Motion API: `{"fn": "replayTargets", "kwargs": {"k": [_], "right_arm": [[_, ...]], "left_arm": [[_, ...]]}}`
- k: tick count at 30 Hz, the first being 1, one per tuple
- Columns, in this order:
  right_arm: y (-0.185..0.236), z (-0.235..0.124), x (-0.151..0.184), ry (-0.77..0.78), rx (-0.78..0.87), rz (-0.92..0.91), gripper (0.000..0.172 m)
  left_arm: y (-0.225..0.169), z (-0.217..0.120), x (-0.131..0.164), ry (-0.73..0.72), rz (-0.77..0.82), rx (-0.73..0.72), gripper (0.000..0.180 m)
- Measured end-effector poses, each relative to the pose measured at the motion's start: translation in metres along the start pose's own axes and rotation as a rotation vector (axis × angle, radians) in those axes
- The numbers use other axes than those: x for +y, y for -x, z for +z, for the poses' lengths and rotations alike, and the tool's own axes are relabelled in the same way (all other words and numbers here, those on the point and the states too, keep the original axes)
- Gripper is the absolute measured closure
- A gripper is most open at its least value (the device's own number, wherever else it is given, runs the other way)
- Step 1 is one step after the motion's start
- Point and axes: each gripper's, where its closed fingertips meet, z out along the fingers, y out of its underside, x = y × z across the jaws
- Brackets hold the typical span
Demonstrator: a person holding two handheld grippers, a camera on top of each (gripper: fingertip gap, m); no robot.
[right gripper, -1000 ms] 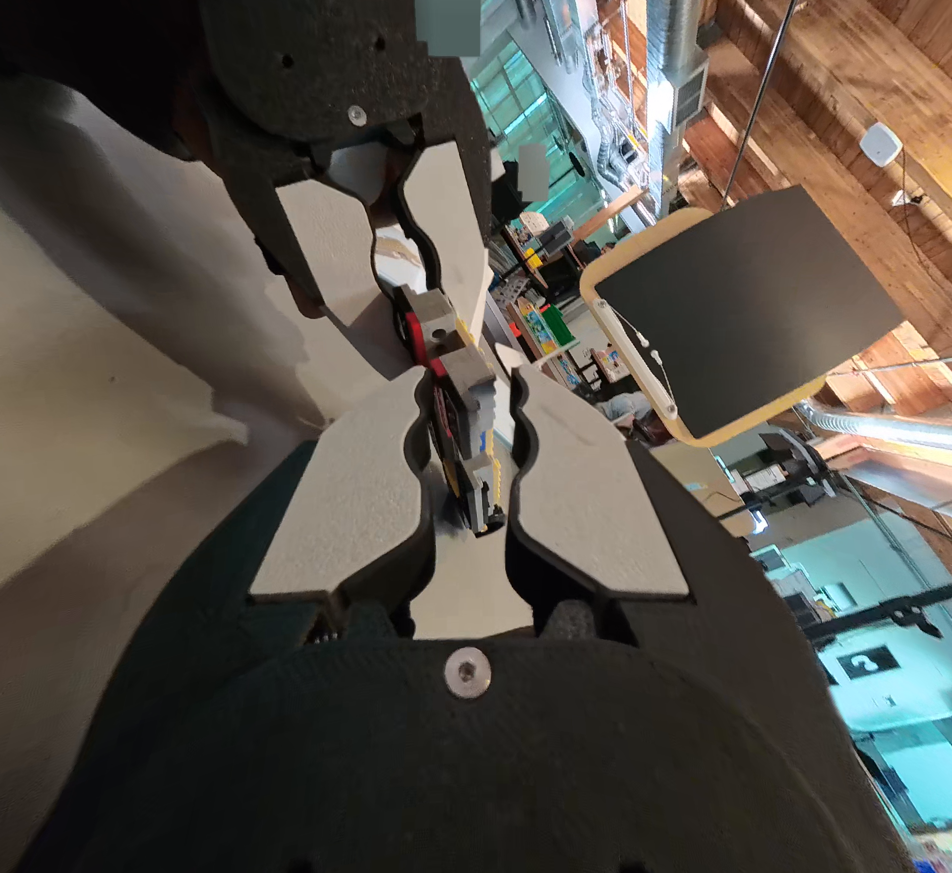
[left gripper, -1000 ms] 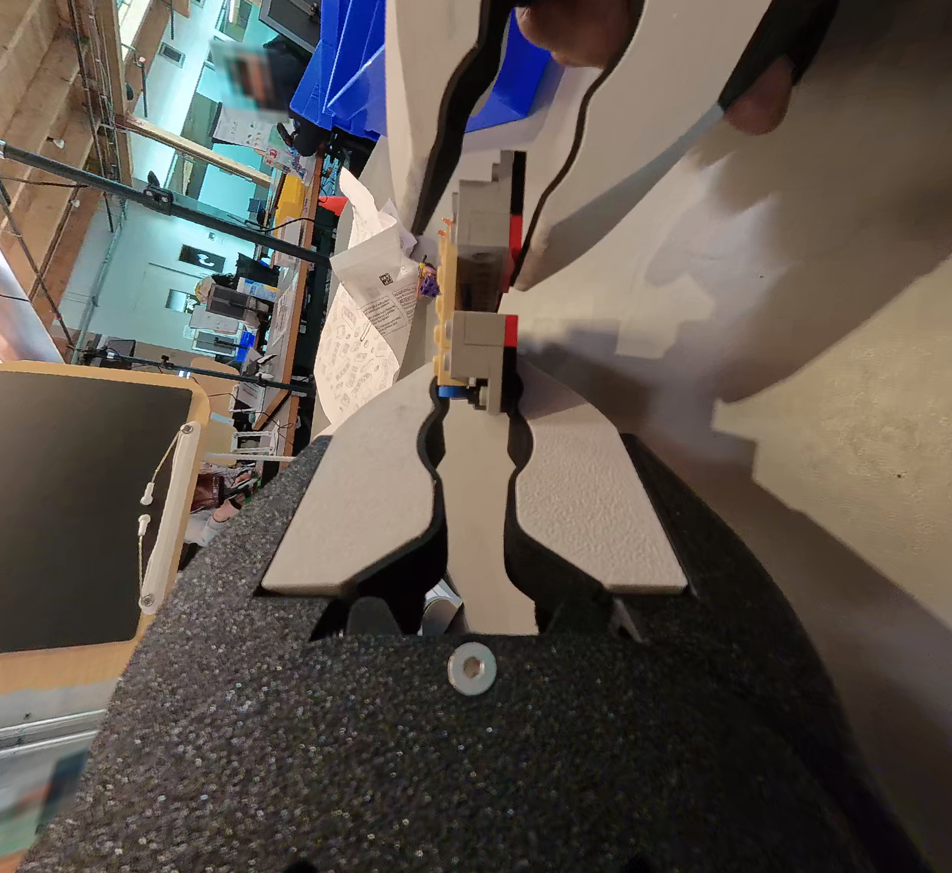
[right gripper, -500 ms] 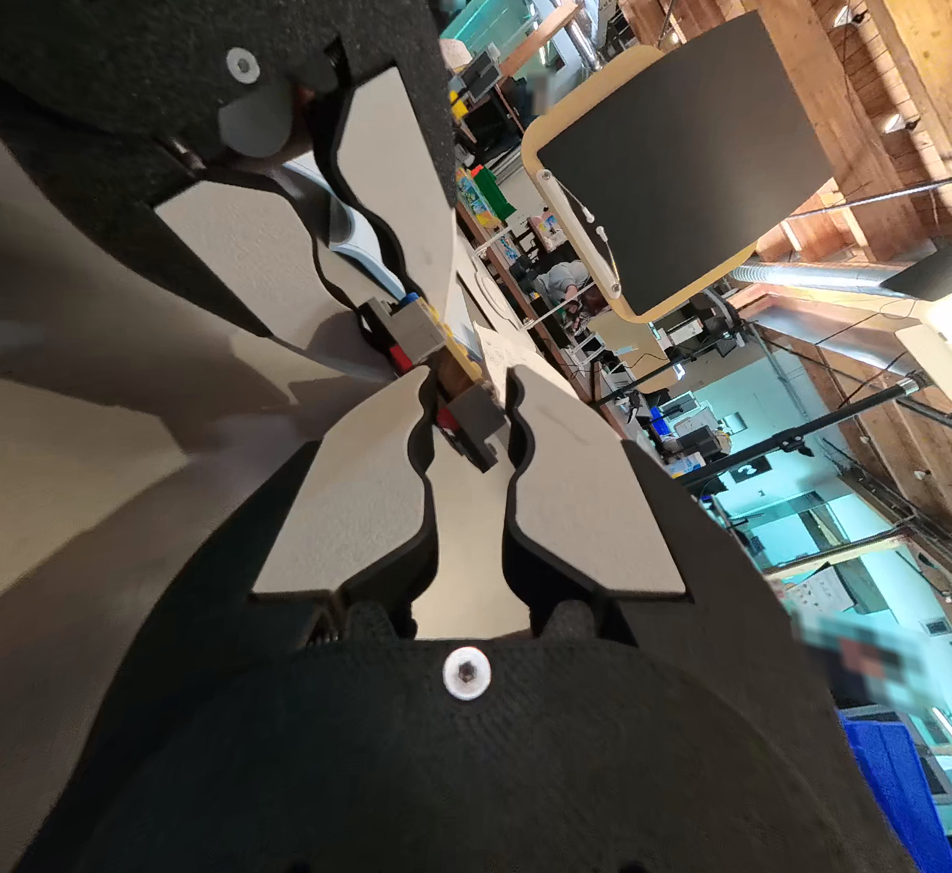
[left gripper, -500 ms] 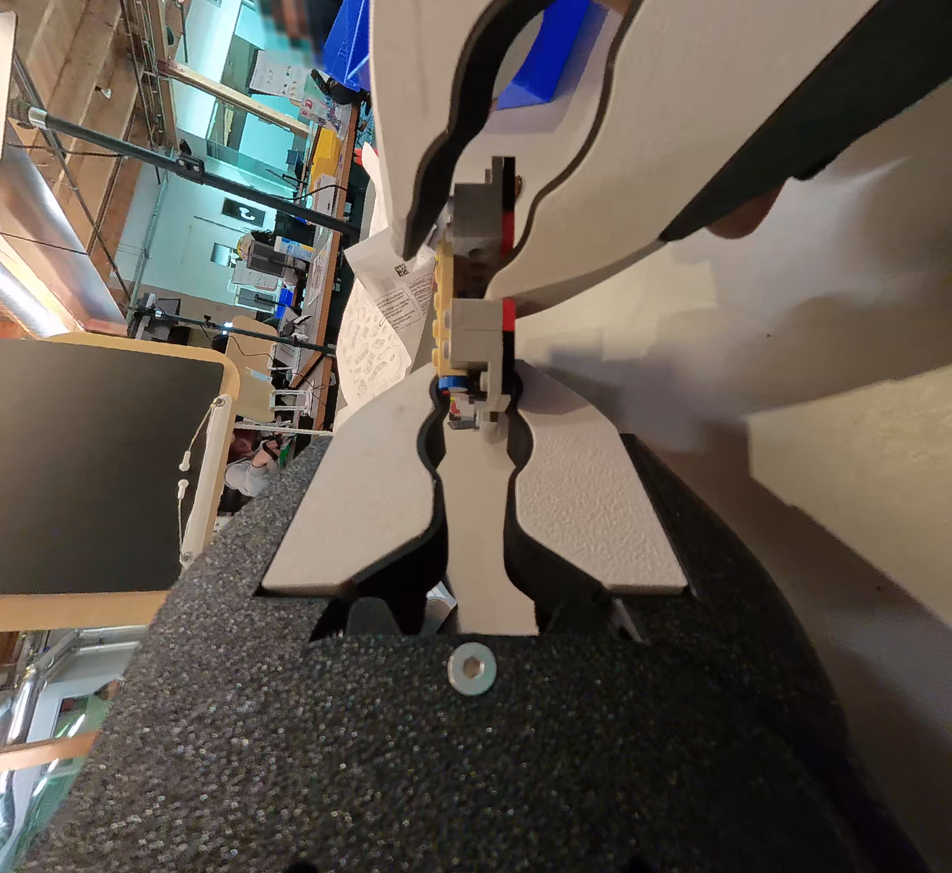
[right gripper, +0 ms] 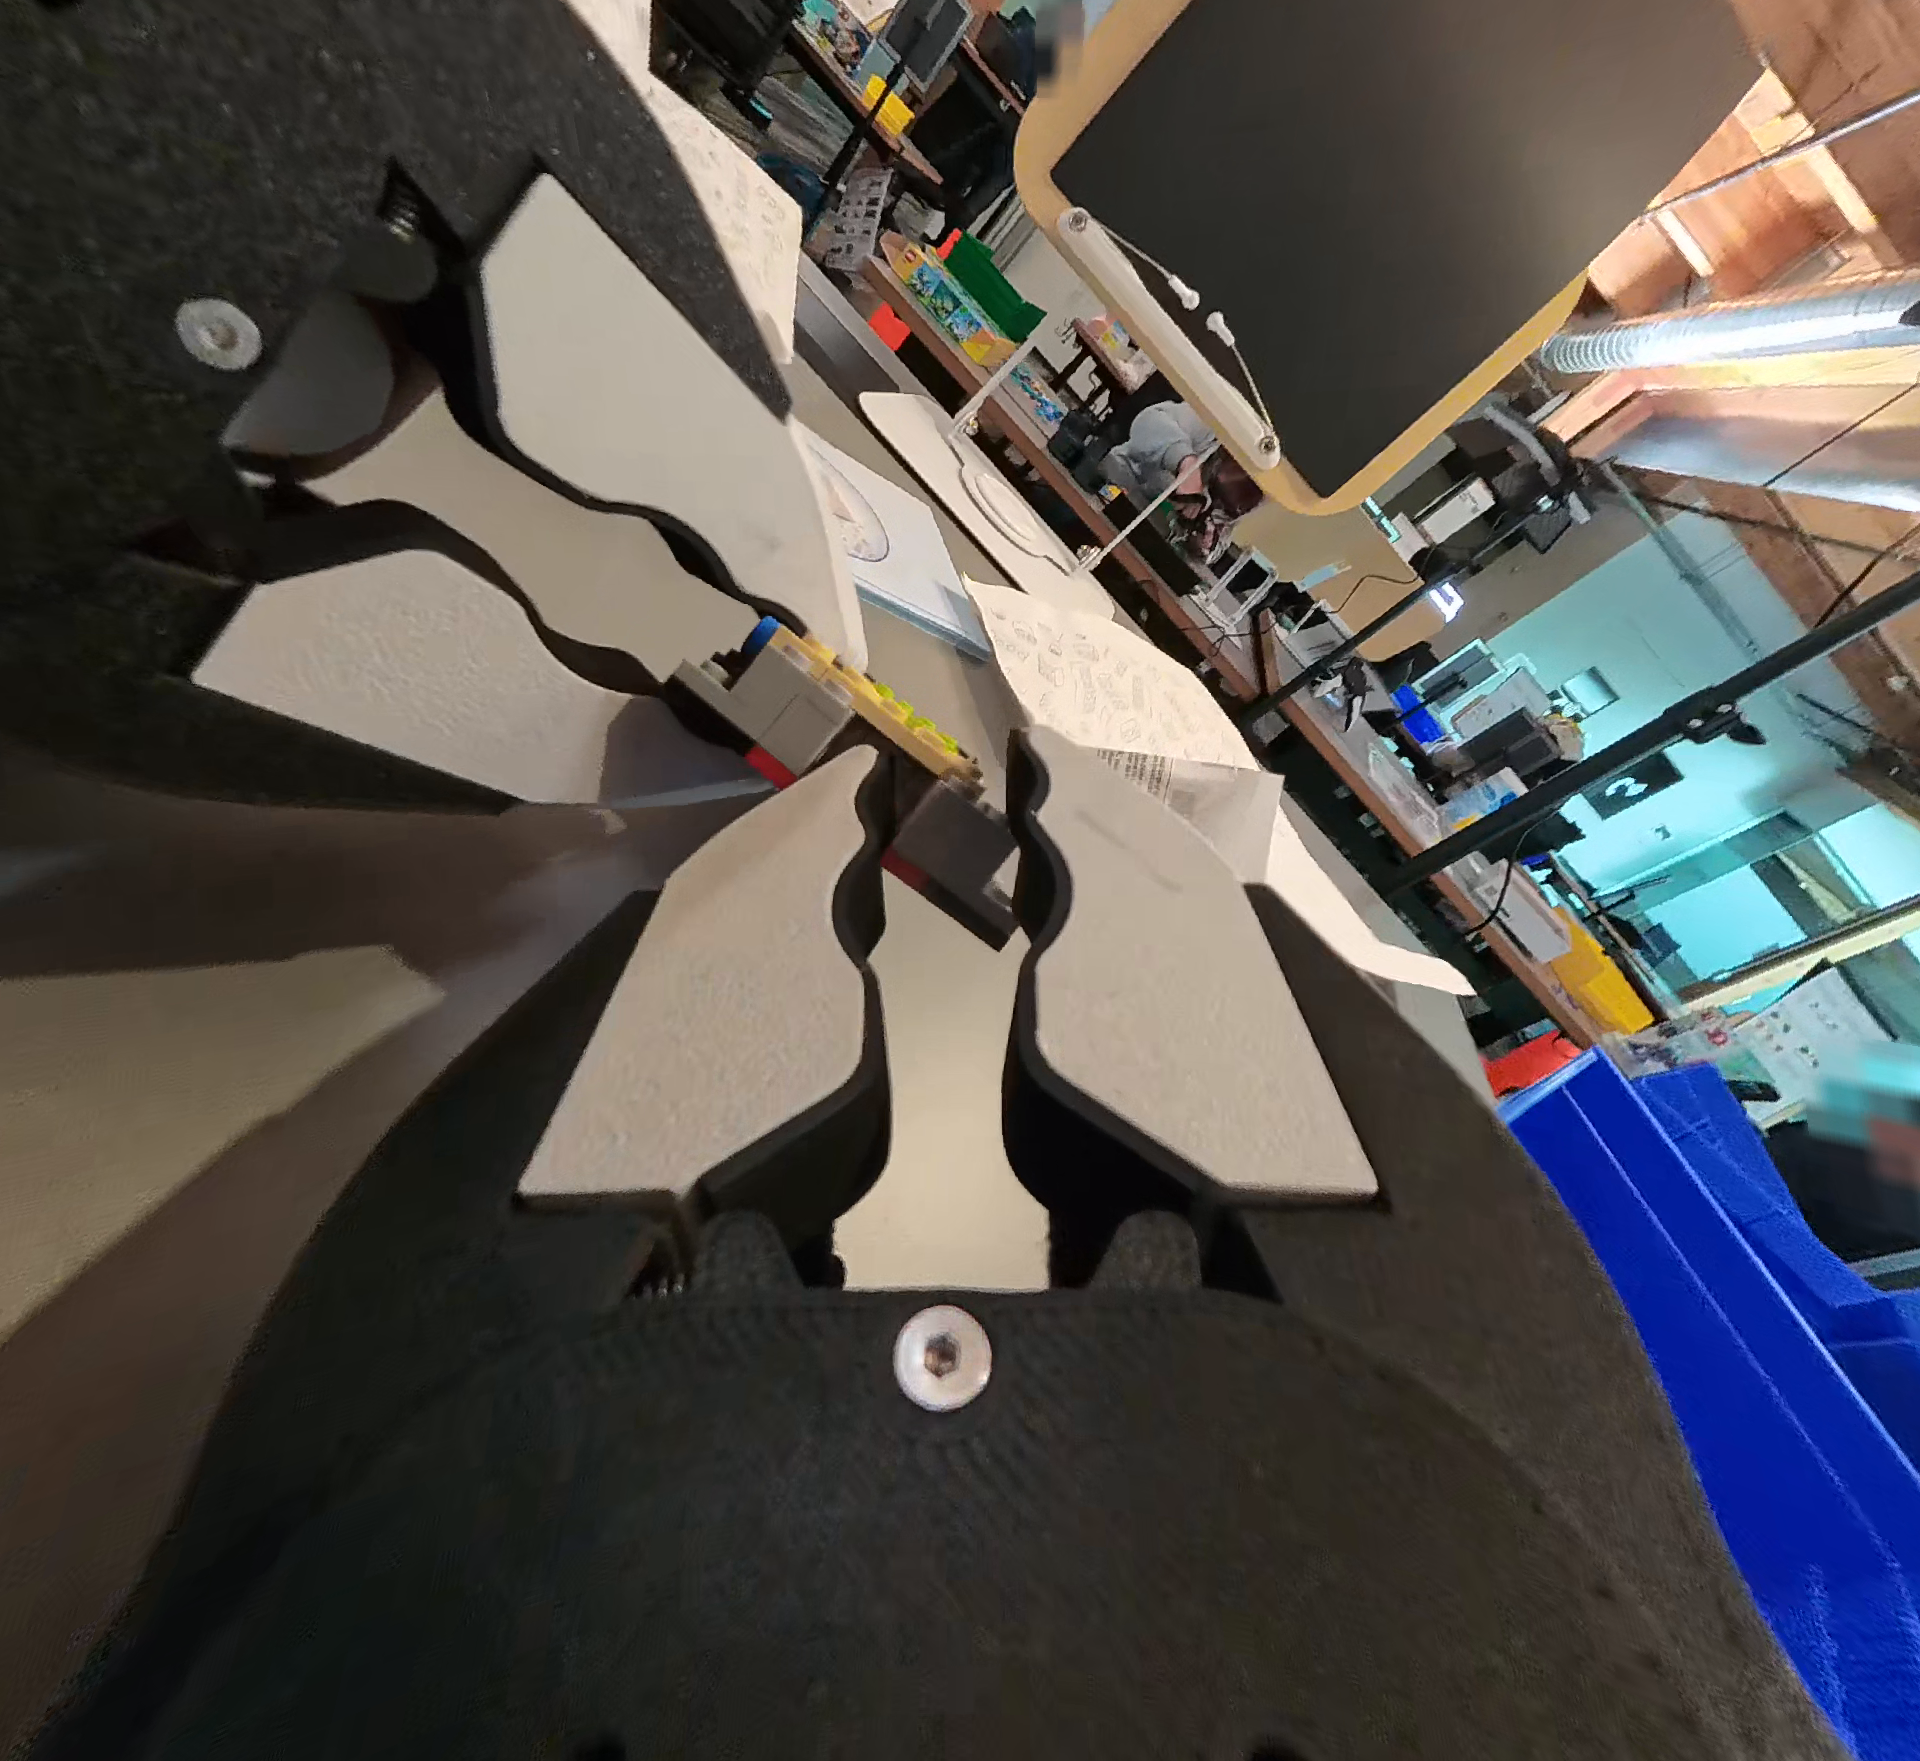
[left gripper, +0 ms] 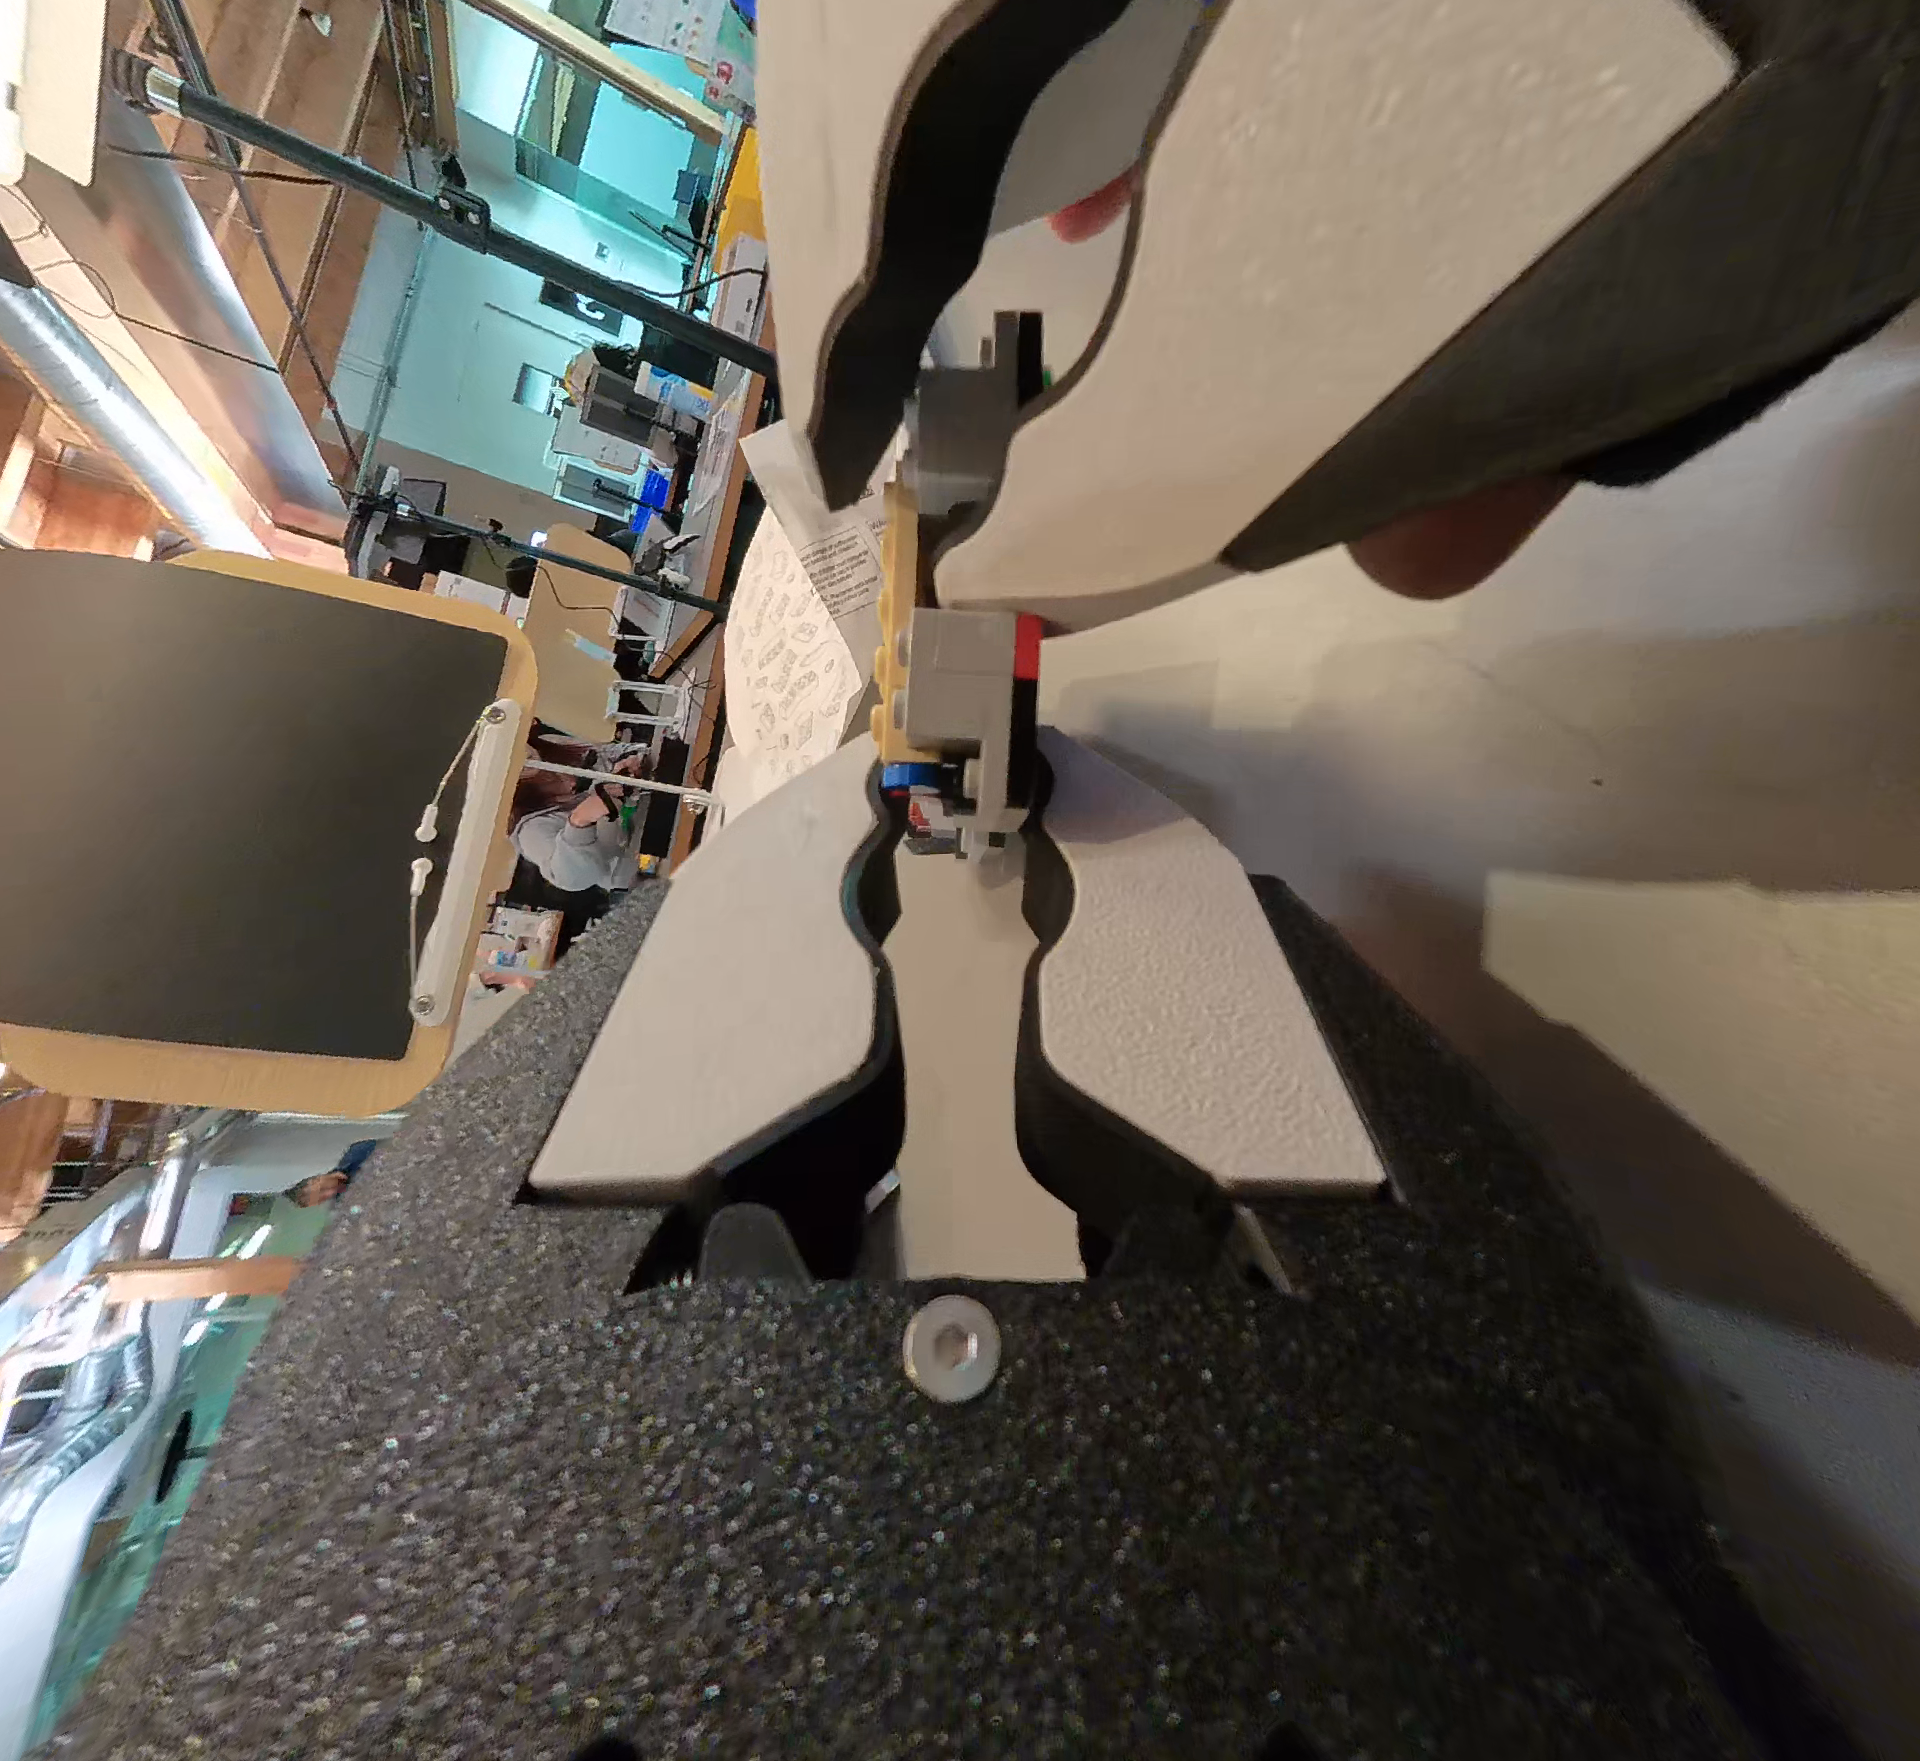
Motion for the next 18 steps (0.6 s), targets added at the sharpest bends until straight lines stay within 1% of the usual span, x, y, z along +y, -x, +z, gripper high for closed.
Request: {"fn": "replayTargets", "kwargs": {"k": [4, 8, 9, 15, 18], "right_arm": [[0.005, 0.004, 0.005, 0.016, -0.020, -0.064, 0.150], [0.019, 0.006, 0.015, 0.063, -0.131, -0.161, 0.151], [0.020, 0.006, 0.018, 0.071, -0.145, -0.168, 0.150], [0.015, 0.004, 0.014, 0.042, -0.212, 0.084, 0.153], [0.014, 0.004, 0.016, 0.054, -0.233, 0.161, 0.153]], "left_arm": [[-0.002, 0.001, 0.006, 0.043, 0.084, -0.011, 0.161], [-0.009, 0.002, 0.009, 0.044, 0.224, 0.005, 0.161], [-0.009, 0.002, 0.009, 0.033, 0.229, 0.006, 0.161], [-0.007, 0.001, 0.004, 0.006, 0.177, 0.000, 0.161], [-0.008, 0.002, 0.003, 0.001, 0.177, -0.003, 0.161]]}}
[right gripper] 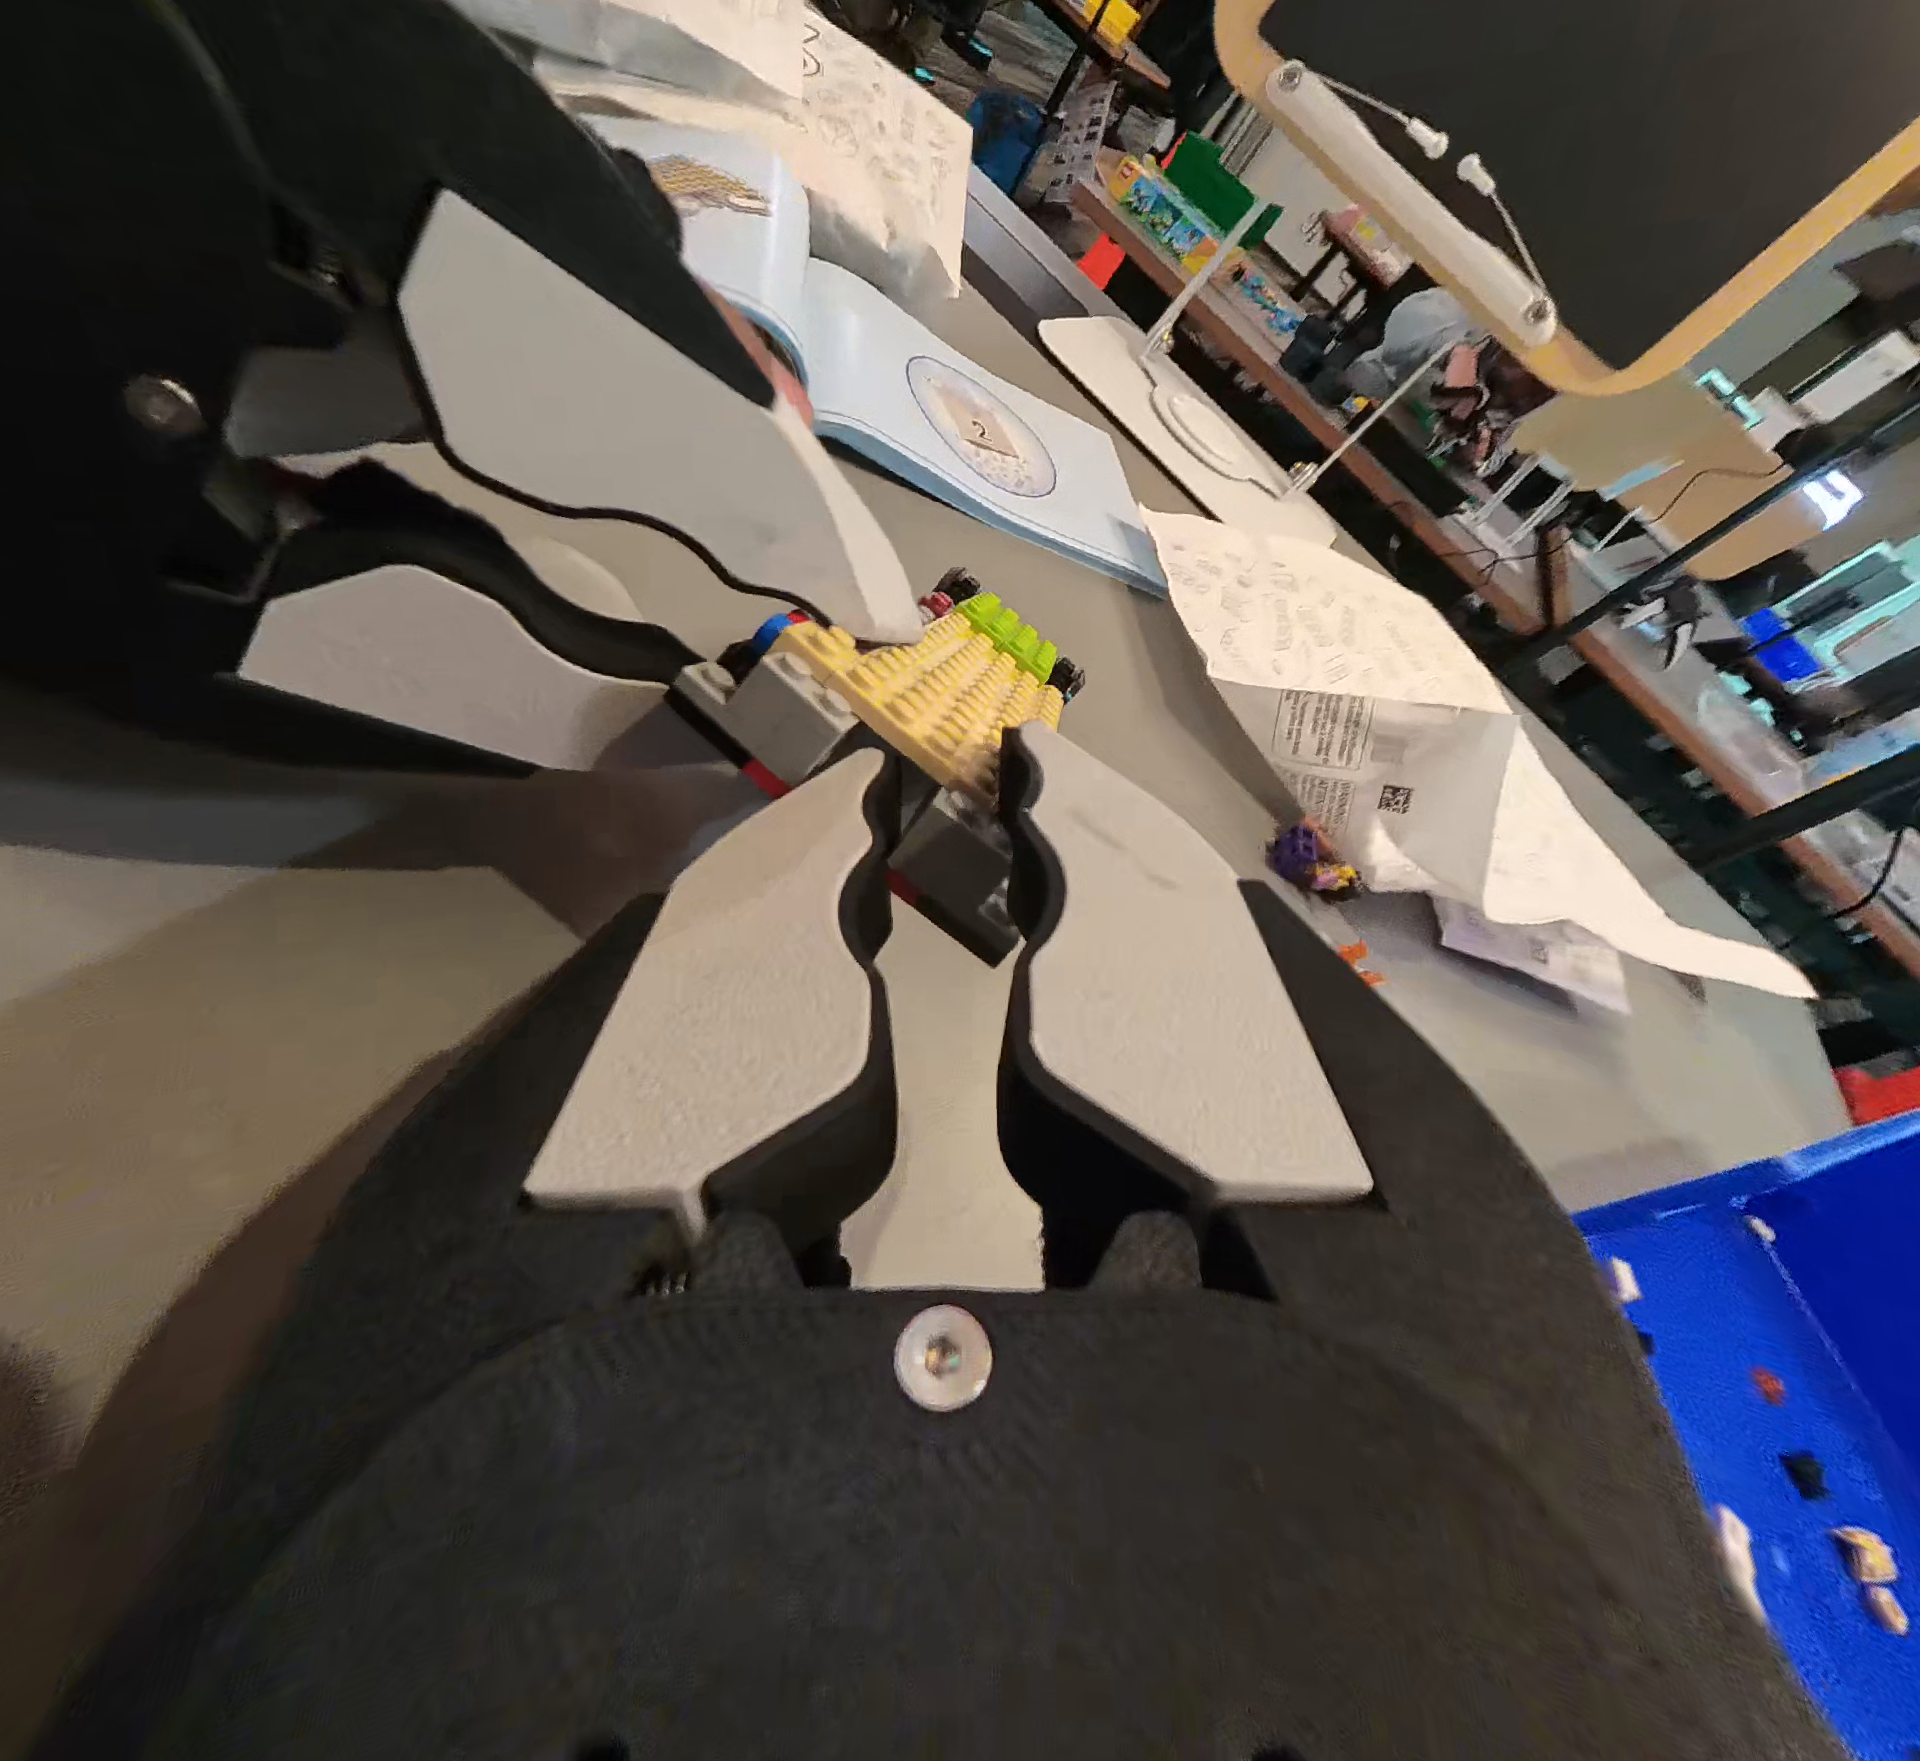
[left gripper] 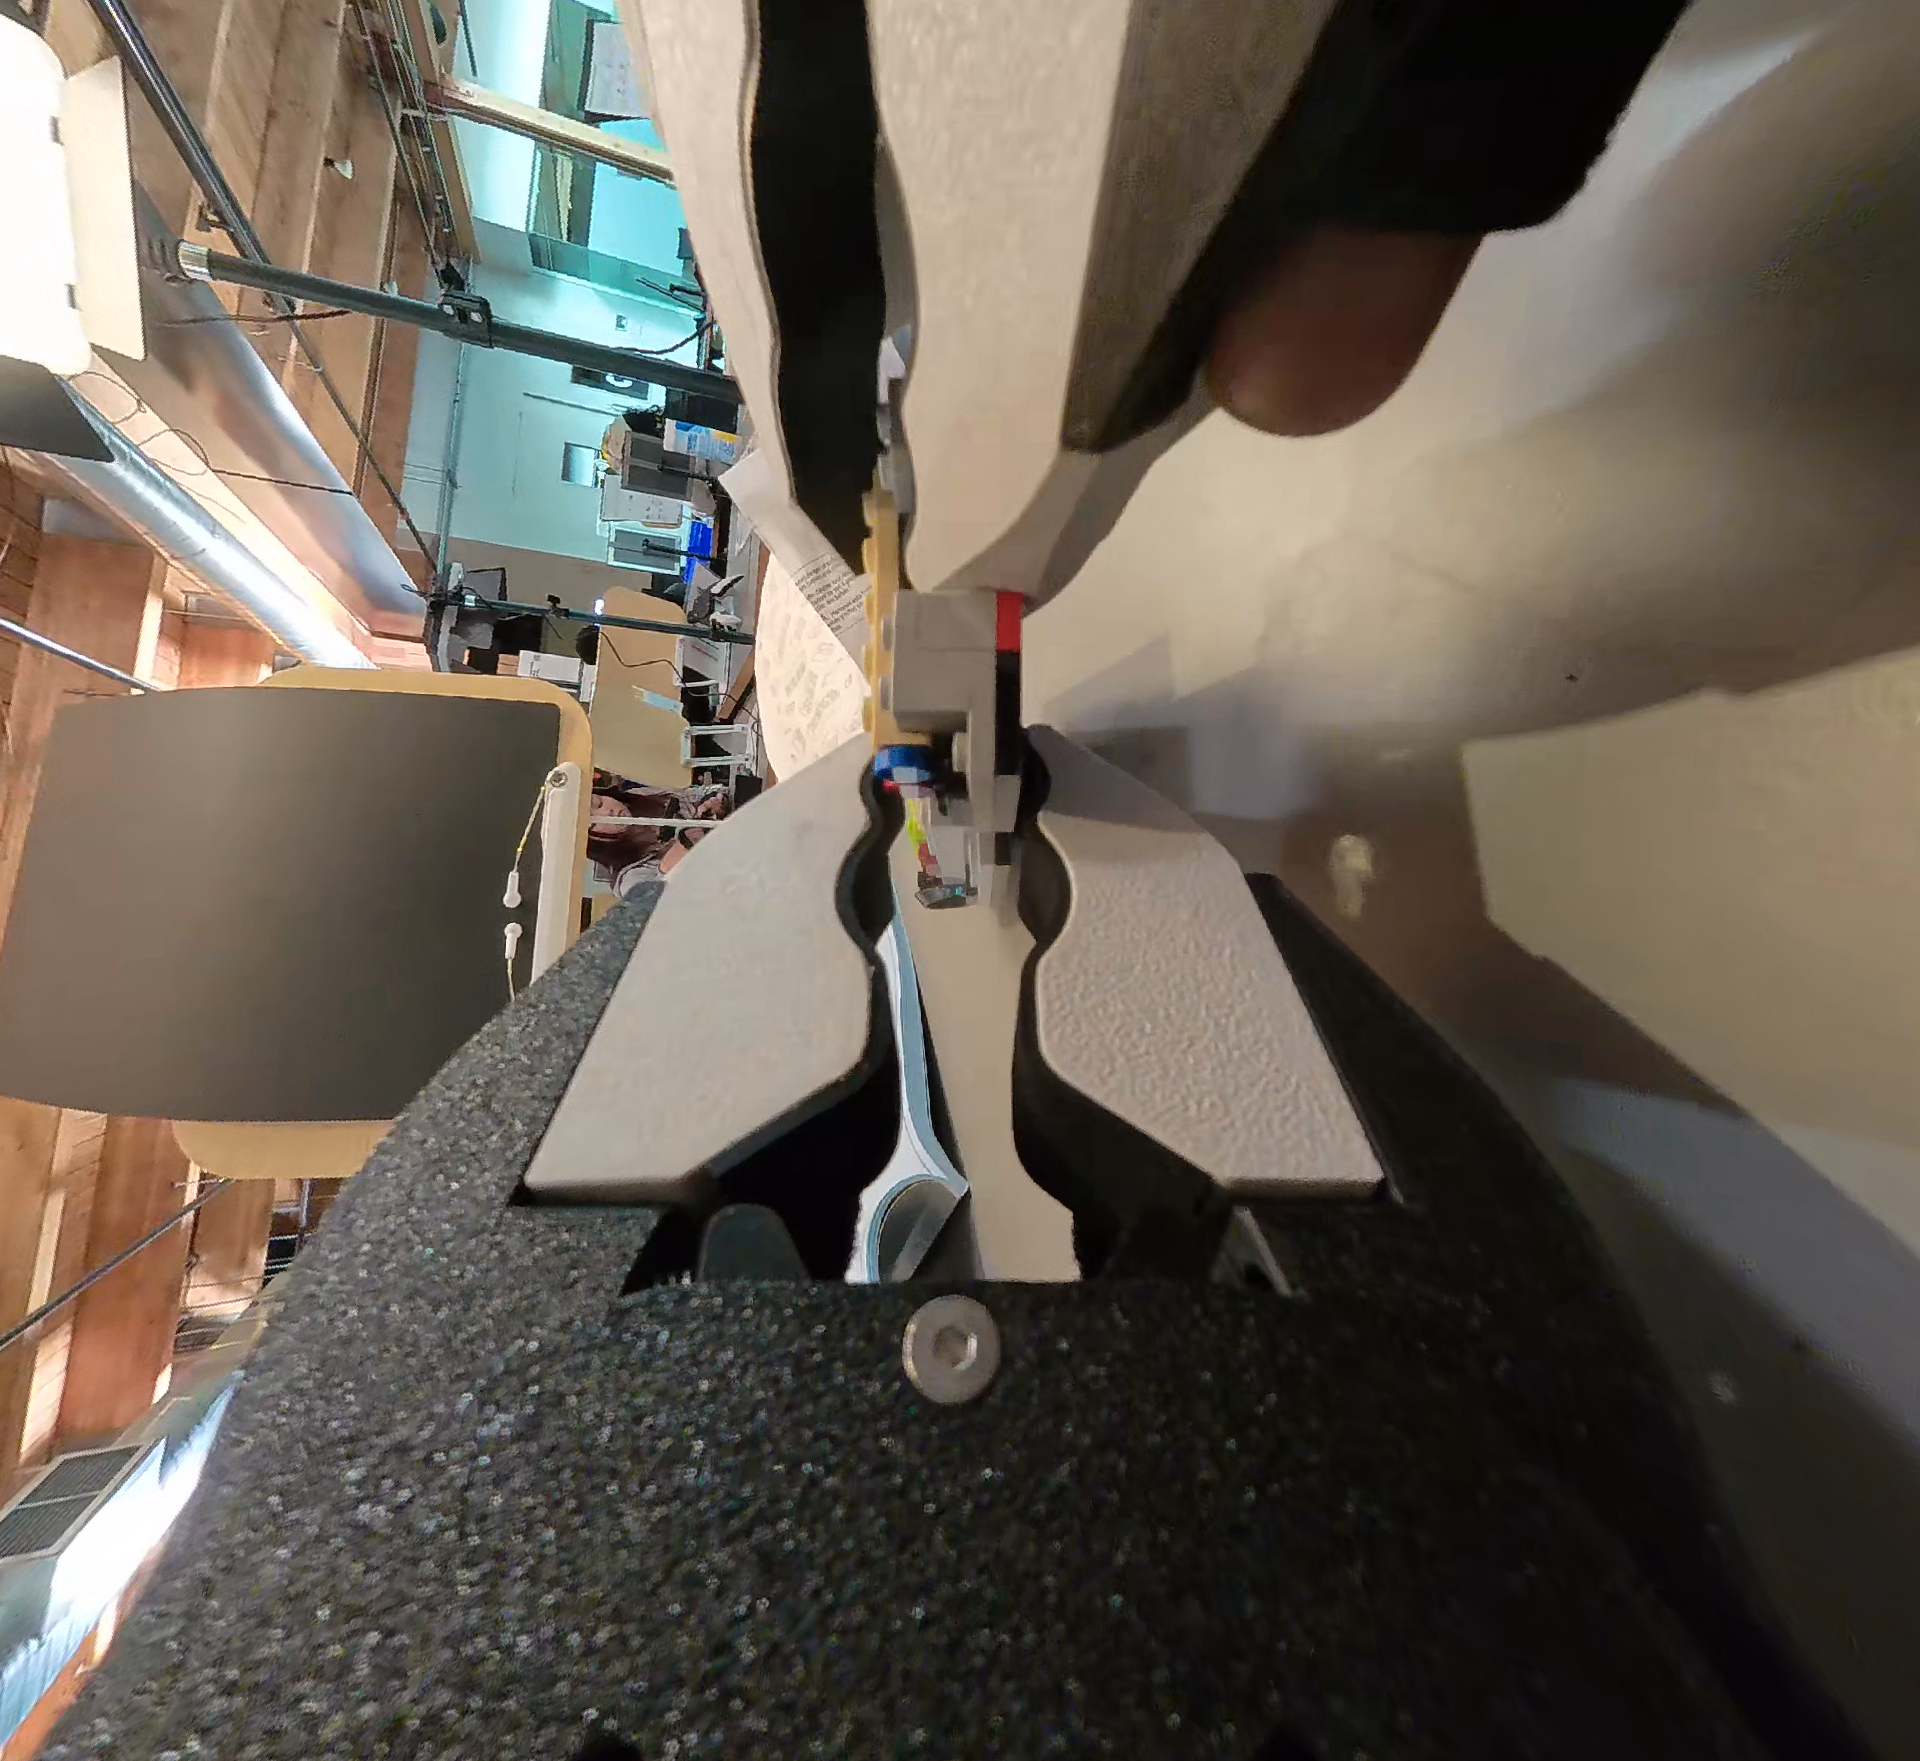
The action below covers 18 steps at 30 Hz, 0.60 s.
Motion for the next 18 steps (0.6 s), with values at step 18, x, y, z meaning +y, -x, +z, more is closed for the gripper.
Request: {"fn": "replayTargets", "kwargs": {"k": [18], "right_arm": [[0.0008, -0.0019, 0.0015, -0.005, -0.069, 0.208, 0.154]], "left_arm": [[0.0011, 0.0004, -0.0013, -0.023, 0.002, -0.020, 0.161]]}}
